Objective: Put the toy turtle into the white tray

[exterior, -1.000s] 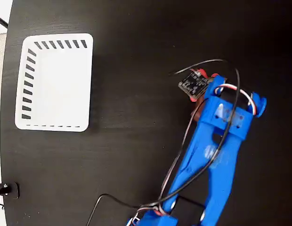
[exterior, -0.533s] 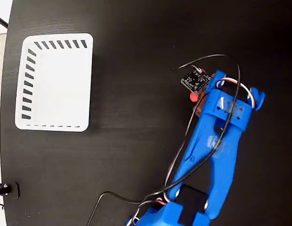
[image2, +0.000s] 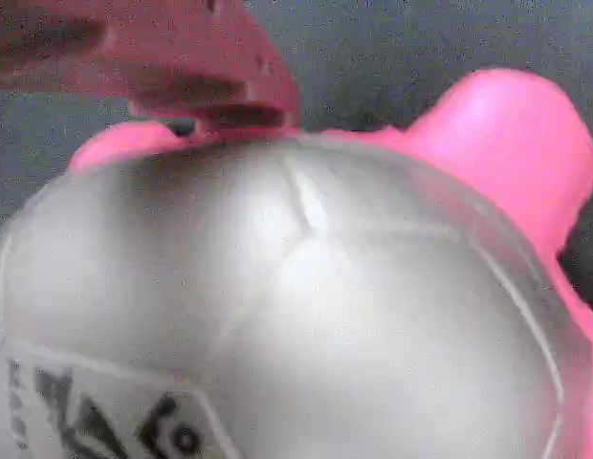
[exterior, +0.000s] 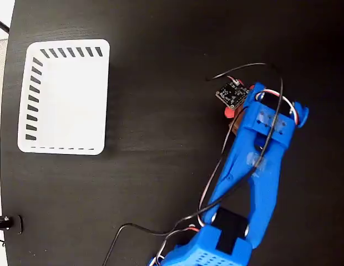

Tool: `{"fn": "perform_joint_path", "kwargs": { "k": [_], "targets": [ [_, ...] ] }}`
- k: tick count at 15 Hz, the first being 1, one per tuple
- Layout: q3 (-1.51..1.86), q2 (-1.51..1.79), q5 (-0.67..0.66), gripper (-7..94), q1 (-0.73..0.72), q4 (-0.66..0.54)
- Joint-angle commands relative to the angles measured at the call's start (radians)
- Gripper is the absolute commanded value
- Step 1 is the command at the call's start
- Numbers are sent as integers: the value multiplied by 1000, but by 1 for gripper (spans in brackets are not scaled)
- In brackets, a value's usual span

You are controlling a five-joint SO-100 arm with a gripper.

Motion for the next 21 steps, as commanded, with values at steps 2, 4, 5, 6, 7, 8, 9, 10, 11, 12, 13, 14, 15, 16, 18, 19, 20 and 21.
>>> {"fn": "perform_joint_path", "kwargs": {
  "k": [2, 4, 5, 6, 7, 8, 9, 10, 11, 12, 13, 14, 15, 16, 18, 19, 20, 21],
  "targets": [
    [-48, 37, 20, 26, 25, -15],
    [-2, 54, 58, 0, 48, -91],
    [40, 69, 60, 0, 54, -129],
    [63, 80, 55, 0, 57, -143],
    [81, 86, 52, 0, 61, -153],
    [98, 103, 46, 0, 64, -156],
    [114, 126, 41, 0, 71, -156],
    [117, 144, 40, 0, 78, -158],
    [124, 164, 41, 0, 81, -156],
    [141, 181, 44, 0, 81, -164],
    [153, 201, 48, 0, 75, -172],
    [152, 232, 48, 0, 67, -156],
    [140, 270, 38, 0, 60, -110],
    [106, 305, 37, 0, 46, -40],
    [34, 373, 34, 0, -18, 106],
    [17, 417, 31, 0, -58, 147],
    [26, 472, 29, 0, -98, 137],
    [48, 531, 35, 0, -140, 112]
  ]
}}
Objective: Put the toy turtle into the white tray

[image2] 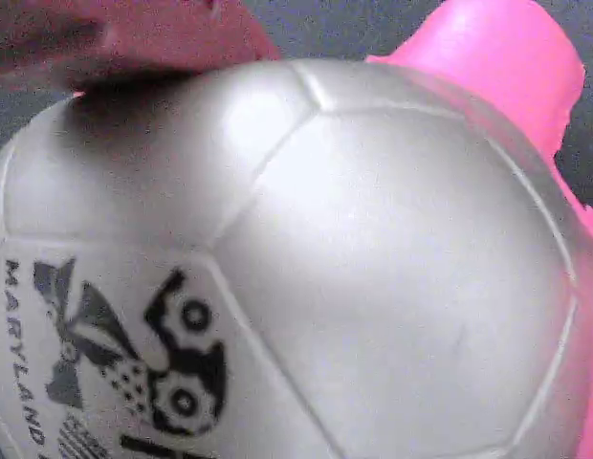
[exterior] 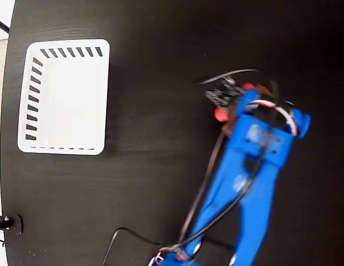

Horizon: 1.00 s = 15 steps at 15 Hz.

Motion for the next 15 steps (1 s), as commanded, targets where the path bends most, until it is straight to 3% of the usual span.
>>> {"fn": "perform_joint_path", "kwargs": {
  "k": [1, 6, 9, 12, 15],
  "targets": [
    [-49, 247, 21, 0, -112, 11],
    [-58, 357, 150, 0, -486, 18],
    [-107, 279, 112, 0, -638, -34],
    [-279, 144, 103, 0, -750, 57],
    [-411, 31, 9, 0, -807, 104]
  ]
}}
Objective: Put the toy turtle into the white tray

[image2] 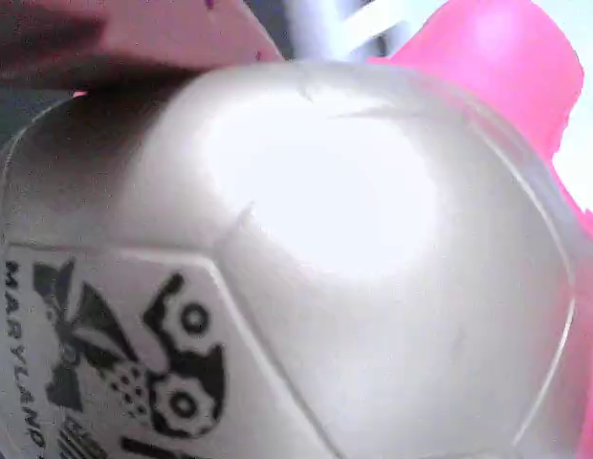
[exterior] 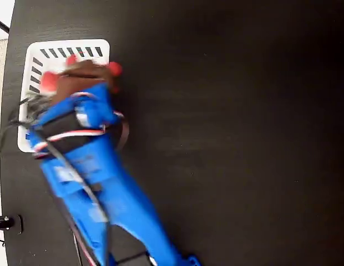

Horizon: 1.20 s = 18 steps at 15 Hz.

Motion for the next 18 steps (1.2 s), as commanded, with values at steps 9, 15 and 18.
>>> {"fn": "perform_joint_path", "kwargs": {
  "k": [9, 15, 18],
  "targets": [
    [-367, -287, -18, 0, -164, 97],
    [-476, -411, 18, 7, -172, 123],
    [-499, -436, 25, 41, -179, 133]
  ]
}}
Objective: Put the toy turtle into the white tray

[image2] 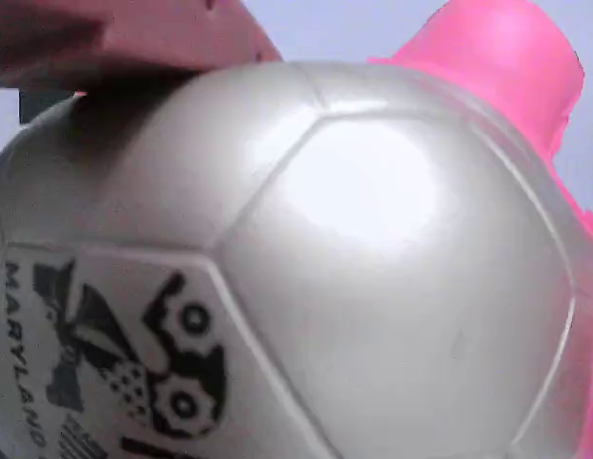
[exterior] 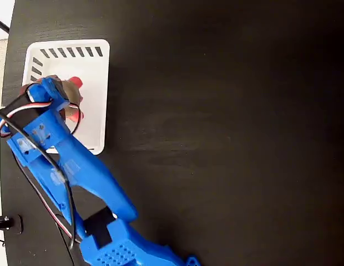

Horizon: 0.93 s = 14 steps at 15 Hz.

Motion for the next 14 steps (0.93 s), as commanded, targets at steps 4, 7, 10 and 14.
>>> {"fn": "perform_joint_path", "kwargs": {
  "k": [4, 7, 10, 14],
  "targets": [
    [-46, 29, -3, 56, -23, 32],
    [-35, 29, -9, 62, -12, 43],
    [-26, 40, -20, 62, -8, 63],
    [-25, 155, -78, 55, 34, 87]
  ]
}}
